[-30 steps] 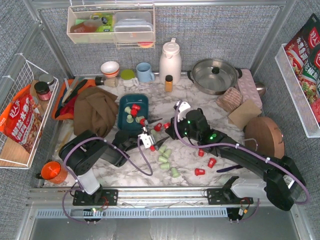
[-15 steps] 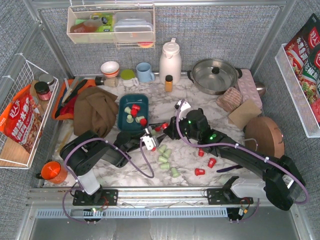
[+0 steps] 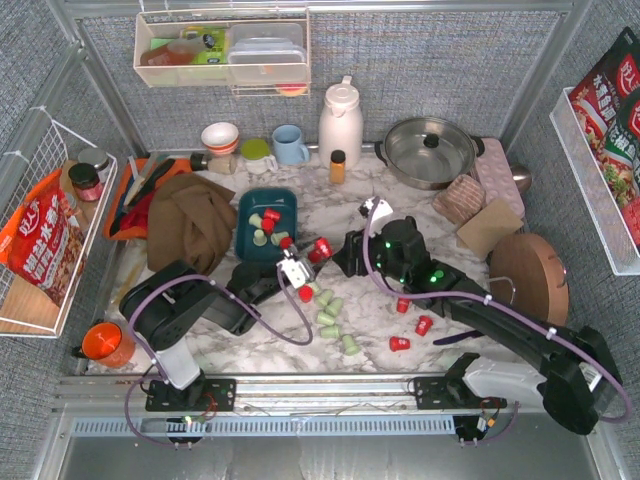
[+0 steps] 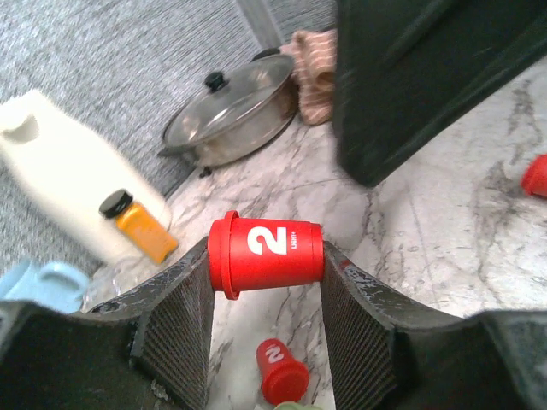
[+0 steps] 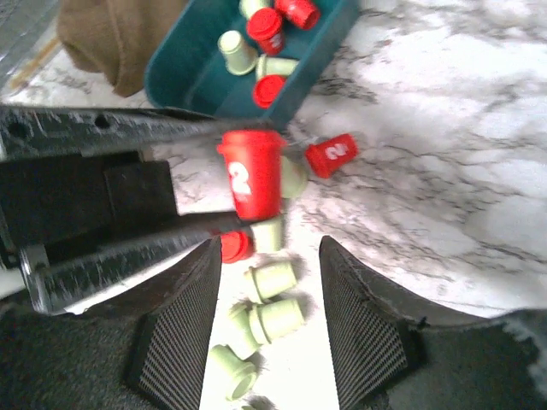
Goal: Mix the coffee capsules in the storage basket
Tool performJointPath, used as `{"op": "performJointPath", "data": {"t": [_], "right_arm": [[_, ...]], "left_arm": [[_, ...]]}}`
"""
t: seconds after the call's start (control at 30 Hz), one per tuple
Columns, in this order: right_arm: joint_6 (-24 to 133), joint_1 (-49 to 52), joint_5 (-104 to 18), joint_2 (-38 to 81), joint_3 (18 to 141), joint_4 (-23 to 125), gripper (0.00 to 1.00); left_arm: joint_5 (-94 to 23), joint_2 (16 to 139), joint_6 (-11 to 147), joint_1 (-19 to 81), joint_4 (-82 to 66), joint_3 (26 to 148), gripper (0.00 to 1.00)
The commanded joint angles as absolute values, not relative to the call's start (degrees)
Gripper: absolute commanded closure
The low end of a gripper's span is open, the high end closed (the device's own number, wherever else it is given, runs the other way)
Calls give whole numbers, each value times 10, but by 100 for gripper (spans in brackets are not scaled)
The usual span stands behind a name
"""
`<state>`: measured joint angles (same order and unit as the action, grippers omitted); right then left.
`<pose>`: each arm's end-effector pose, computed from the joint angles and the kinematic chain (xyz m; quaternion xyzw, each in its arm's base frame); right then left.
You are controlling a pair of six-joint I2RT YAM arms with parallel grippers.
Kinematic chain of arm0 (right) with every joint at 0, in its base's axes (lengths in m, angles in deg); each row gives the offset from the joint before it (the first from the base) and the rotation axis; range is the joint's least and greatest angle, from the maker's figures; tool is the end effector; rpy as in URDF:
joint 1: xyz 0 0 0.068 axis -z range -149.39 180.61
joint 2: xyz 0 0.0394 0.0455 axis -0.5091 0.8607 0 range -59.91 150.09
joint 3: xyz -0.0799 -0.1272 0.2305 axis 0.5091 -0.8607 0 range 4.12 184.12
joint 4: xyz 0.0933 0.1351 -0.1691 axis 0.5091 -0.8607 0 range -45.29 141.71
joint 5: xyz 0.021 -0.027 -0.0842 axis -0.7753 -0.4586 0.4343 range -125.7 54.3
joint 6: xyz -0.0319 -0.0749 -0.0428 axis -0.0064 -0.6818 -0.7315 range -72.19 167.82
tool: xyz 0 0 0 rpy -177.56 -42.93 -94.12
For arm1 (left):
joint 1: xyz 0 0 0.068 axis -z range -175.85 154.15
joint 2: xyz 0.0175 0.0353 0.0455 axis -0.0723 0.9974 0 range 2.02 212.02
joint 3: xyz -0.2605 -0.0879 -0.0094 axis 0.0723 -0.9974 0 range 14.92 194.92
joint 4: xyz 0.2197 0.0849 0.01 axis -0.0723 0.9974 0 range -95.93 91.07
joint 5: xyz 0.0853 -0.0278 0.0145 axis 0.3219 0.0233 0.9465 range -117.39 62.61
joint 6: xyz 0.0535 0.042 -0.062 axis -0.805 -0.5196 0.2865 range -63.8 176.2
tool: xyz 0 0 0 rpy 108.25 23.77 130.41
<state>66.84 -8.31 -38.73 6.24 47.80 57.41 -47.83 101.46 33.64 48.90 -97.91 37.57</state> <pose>0.2198 0.1829 0.2844 -0.1541 0.7876 0.3073 0.5114 0.2054 -0.2443 0.2181 0.4487 0.4194 -0.2562 0.7464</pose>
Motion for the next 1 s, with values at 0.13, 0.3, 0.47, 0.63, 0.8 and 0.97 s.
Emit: {"op": "performJointPath", "data": {"t": [0.13,0.3,0.47,0.63,0.8,0.97], "right_arm": [[600,-83,-255,8,477,499,46],[589,-83,-239,-3,470,494,46],[586,-82,-237,10,467,501,45],[585,-83,-248,38,471,507,45],[584,-83,-266,53,477,507,45],[580,-83,-271,55,479,503,45]], "left_arm": [[-361,999,518,430,-1001,380,66],[-305,963,613,383,-847,424,68],[-270,943,666,361,-562,533,68],[-250,974,727,336,-338,655,62],[-278,1039,752,312,-206,748,61],[-289,1069,767,298,-191,777,55]]}}
